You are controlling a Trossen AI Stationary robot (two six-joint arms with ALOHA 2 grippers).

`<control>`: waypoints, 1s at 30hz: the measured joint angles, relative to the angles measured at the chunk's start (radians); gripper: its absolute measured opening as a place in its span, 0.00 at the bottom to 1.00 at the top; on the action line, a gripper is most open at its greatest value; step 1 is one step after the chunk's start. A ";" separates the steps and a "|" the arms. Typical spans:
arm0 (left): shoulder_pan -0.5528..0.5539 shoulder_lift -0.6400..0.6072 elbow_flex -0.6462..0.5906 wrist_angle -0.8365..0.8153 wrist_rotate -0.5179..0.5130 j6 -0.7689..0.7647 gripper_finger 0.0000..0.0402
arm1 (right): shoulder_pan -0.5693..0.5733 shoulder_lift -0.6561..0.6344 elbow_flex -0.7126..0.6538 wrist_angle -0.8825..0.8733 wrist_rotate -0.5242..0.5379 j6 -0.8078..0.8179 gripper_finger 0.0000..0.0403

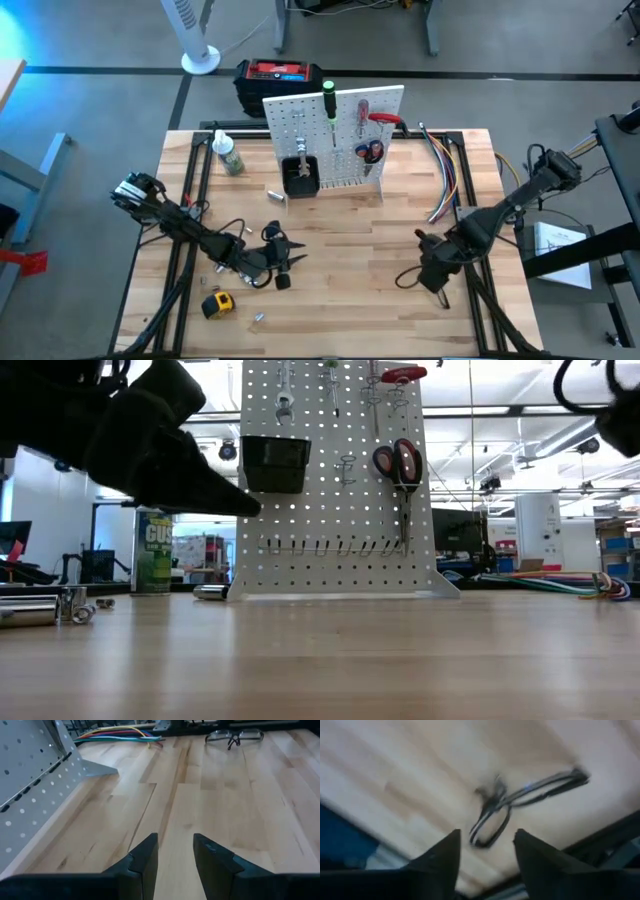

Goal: Hang tools onto peg board
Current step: Hang the safety glasses on the pegboard

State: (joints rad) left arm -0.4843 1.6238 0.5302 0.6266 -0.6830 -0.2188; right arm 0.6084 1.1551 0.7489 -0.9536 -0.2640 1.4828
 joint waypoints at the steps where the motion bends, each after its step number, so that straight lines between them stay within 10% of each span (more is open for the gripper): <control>1: 0.000 0.000 -0.004 -0.001 0.000 0.000 0.28 | 0.005 0.005 -0.004 -0.001 0.021 0.027 0.45; 12: -0.004 0.000 -0.094 0.007 0.000 -0.093 0.28 | 0.016 0.038 -0.082 0.066 0.090 0.260 0.65; 30: -0.006 0.000 -0.192 0.161 0.001 -0.140 0.28 | 0.020 0.079 -0.200 0.278 0.124 0.285 0.08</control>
State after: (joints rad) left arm -0.4904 1.6241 0.3383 0.7878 -0.6822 -0.3584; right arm 0.6285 1.2343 0.5488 -0.6760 -0.1404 1.7676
